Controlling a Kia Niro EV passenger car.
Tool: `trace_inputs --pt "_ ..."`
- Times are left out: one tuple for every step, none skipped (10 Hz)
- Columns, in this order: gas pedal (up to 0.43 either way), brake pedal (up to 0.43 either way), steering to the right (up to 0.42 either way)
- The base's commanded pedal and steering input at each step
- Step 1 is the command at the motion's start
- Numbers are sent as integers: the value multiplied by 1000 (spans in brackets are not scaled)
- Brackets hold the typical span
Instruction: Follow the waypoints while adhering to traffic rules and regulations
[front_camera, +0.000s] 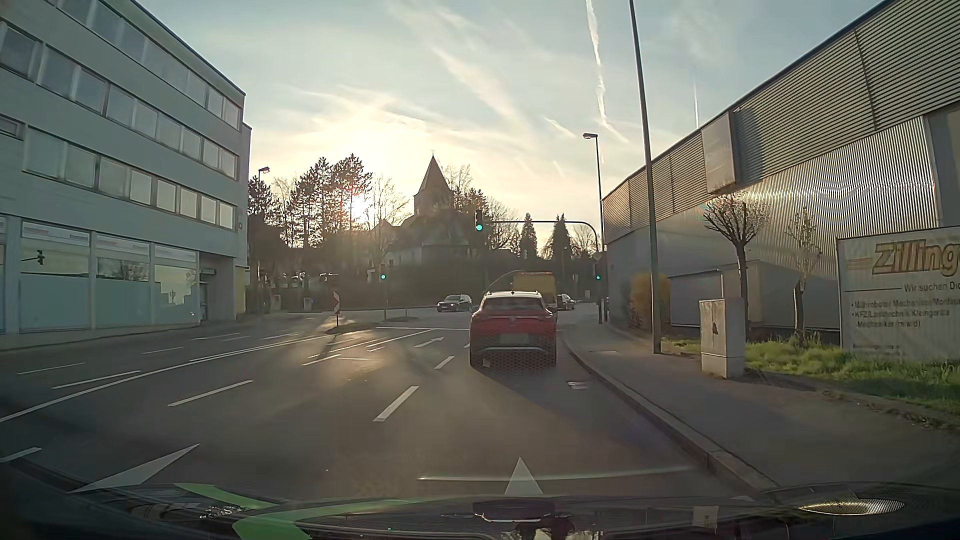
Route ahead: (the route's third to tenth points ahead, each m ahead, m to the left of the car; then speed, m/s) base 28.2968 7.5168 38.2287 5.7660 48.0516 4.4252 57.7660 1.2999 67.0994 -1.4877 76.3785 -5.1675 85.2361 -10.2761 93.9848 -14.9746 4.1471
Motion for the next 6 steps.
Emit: trace_inputs --pt "268 0 3" --pt "280 0 3" --pt "280 0 3" --pt "280 0 3" --pt "280 0 3" --pt "280 0 4"
